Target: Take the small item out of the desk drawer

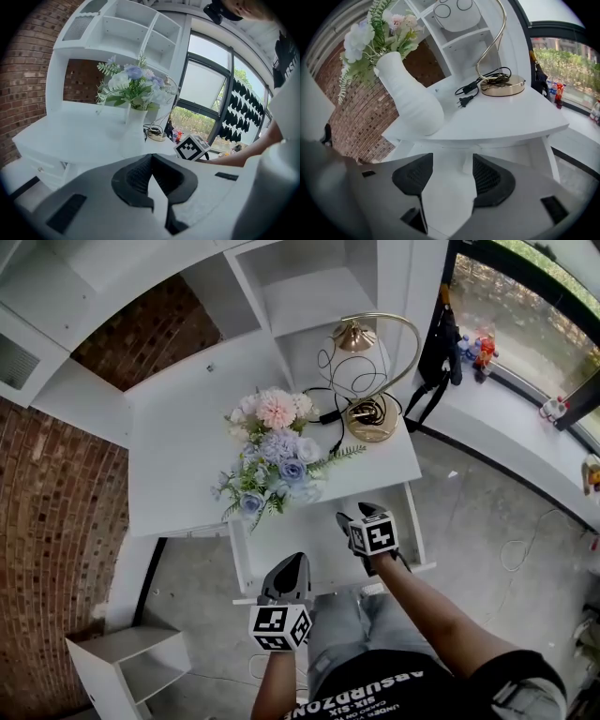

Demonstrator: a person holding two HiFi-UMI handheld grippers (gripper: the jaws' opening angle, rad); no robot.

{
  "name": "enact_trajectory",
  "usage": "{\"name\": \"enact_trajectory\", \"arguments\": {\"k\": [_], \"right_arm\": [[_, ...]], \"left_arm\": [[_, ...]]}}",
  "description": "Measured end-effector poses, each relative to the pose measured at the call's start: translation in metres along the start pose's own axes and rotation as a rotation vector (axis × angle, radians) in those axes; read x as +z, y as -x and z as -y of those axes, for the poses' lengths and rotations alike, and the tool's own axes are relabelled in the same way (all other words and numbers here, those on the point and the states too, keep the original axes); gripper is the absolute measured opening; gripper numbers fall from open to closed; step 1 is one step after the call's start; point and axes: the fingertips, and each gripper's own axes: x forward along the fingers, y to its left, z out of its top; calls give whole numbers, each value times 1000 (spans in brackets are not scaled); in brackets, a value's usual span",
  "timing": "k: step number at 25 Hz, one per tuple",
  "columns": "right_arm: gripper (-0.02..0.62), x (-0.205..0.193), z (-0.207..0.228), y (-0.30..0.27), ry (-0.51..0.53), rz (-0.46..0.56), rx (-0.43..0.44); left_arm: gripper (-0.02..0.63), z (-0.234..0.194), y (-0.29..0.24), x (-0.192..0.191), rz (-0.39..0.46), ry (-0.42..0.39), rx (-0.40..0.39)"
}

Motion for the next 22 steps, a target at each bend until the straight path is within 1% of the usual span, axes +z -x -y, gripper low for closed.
{"name": "enact_trajectory", "arguments": {"k": [4,7,17,20,22], "right_arm": [[238,0,6,-15,-17,10,-1],[238,-3,11,-25,-20,0,-11],[239,-12,28,-54,-13,-50,-68],[238,-17,38,-63,4,-82,-97],[238,-22,43,-67,-6,-105,-108]], "left_arm": [[3,-3,-6,-6,-14,5,-5],[3,-2,-10,-10,-23,10,-12],[3,-8,-20,-12,-37,9,-29],[3,-9,-22,-14,-44,13,-36],[3,-8,-23,-14,-49,12,-44]]}}
